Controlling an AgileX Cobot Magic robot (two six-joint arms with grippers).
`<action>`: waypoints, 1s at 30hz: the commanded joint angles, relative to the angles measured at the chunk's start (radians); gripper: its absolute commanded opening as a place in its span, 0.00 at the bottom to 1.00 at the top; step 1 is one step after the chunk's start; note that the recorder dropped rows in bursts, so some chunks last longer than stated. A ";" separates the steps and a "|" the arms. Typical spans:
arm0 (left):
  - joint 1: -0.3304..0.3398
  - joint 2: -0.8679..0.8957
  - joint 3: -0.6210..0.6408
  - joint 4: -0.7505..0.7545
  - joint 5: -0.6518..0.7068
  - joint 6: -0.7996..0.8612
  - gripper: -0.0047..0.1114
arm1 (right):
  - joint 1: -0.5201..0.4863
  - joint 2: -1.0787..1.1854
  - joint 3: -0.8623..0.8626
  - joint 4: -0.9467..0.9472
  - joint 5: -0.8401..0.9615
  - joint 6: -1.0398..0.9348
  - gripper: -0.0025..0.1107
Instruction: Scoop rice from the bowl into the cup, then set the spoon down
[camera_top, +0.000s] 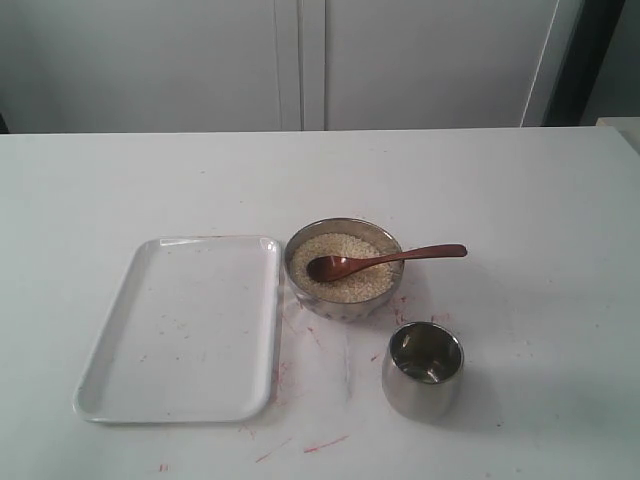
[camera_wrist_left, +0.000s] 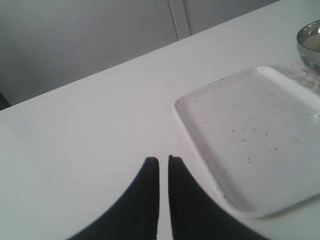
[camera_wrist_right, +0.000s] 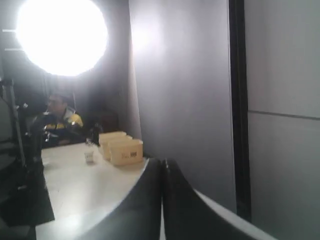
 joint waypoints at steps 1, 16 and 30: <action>-0.003 -0.001 -0.003 -0.005 -0.006 0.002 0.16 | 0.004 0.088 -0.005 -0.070 -0.070 0.009 0.02; -0.003 -0.001 -0.003 -0.005 -0.006 0.002 0.16 | 0.004 0.126 -0.035 0.560 0.413 0.009 0.02; -0.003 -0.001 -0.003 -0.005 -0.006 0.002 0.16 | 0.004 0.115 -0.035 0.664 0.679 0.009 0.02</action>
